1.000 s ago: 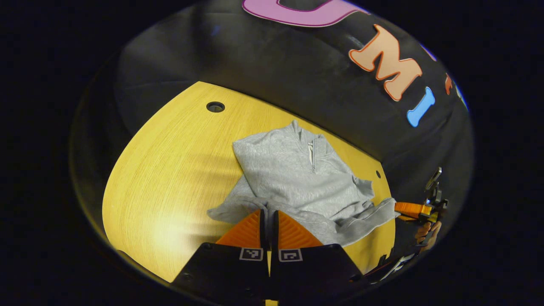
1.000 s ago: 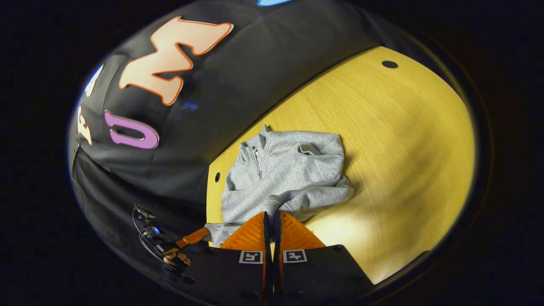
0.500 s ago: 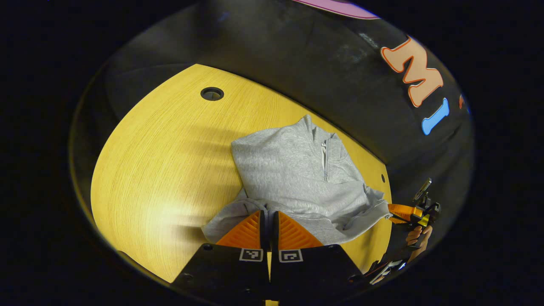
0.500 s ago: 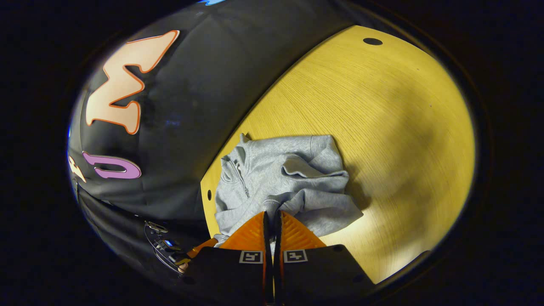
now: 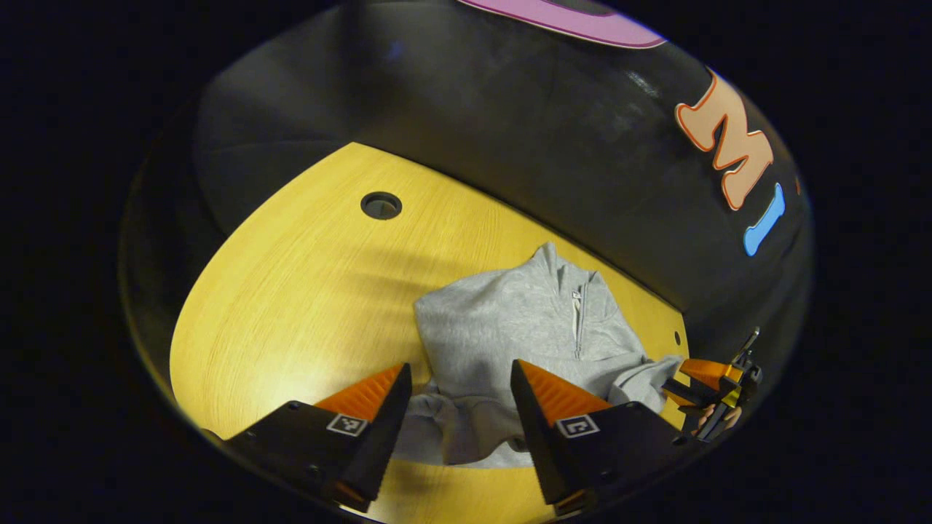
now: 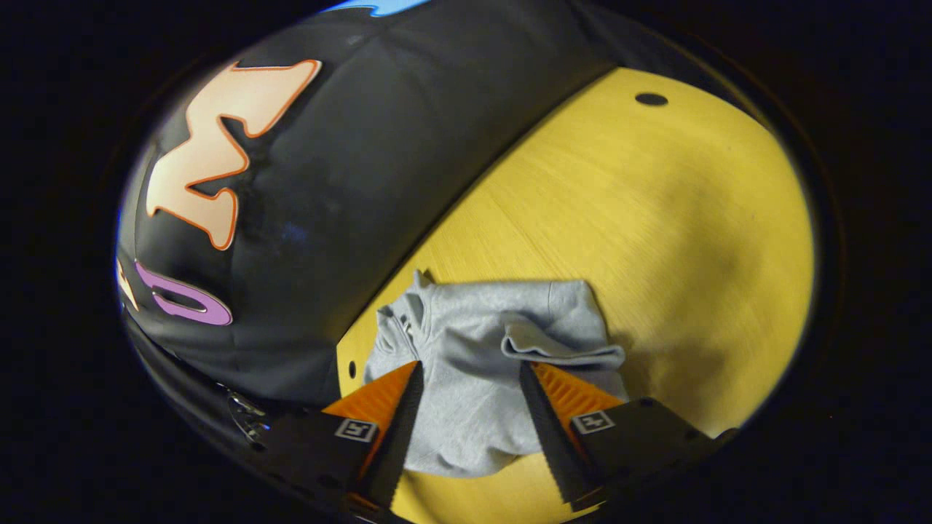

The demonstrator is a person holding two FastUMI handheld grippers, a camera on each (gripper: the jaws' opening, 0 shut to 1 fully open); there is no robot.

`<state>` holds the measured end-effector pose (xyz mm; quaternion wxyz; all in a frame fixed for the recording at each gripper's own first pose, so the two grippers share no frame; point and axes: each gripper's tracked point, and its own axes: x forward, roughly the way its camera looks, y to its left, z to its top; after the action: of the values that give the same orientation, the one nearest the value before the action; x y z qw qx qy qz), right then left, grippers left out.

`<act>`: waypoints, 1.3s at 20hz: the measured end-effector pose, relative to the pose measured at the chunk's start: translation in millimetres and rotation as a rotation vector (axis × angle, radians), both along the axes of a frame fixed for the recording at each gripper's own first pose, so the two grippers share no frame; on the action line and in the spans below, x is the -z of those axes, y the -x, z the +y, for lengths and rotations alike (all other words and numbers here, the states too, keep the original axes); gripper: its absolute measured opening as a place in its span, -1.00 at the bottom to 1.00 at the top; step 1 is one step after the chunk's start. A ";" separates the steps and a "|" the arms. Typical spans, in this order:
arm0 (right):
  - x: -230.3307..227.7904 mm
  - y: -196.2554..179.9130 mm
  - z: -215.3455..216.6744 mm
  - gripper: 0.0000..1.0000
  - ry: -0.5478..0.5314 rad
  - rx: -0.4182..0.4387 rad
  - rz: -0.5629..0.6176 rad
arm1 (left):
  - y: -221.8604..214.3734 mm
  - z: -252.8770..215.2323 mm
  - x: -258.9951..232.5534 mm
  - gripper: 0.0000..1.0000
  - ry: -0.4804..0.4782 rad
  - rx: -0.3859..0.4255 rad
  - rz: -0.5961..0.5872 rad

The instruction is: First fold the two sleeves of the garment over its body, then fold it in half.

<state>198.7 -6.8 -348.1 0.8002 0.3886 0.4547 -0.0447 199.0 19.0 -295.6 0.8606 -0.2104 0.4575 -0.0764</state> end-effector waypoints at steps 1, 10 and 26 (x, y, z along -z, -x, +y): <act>-4.9 -6.0 -6.0 0.59 0.046 0.004 -0.035 | -8.9 6.3 -7.1 0.77 -0.024 -0.026 -0.039; -111.7 23.9 -44.8 0.96 0.449 -0.161 -0.421 | 2.2 14.8 -145.6 0.92 -0.312 -0.063 -0.507; -233.2 169.1 -33.0 0.97 0.788 -0.161 -0.811 | 166.3 -13.7 -206.2 0.94 -0.408 -0.053 -0.748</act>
<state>29.5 -39.7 -114.8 0.9960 0.0109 0.0884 0.0031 32.8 5.3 -89.3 0.9929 -0.0052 0.1142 -0.0330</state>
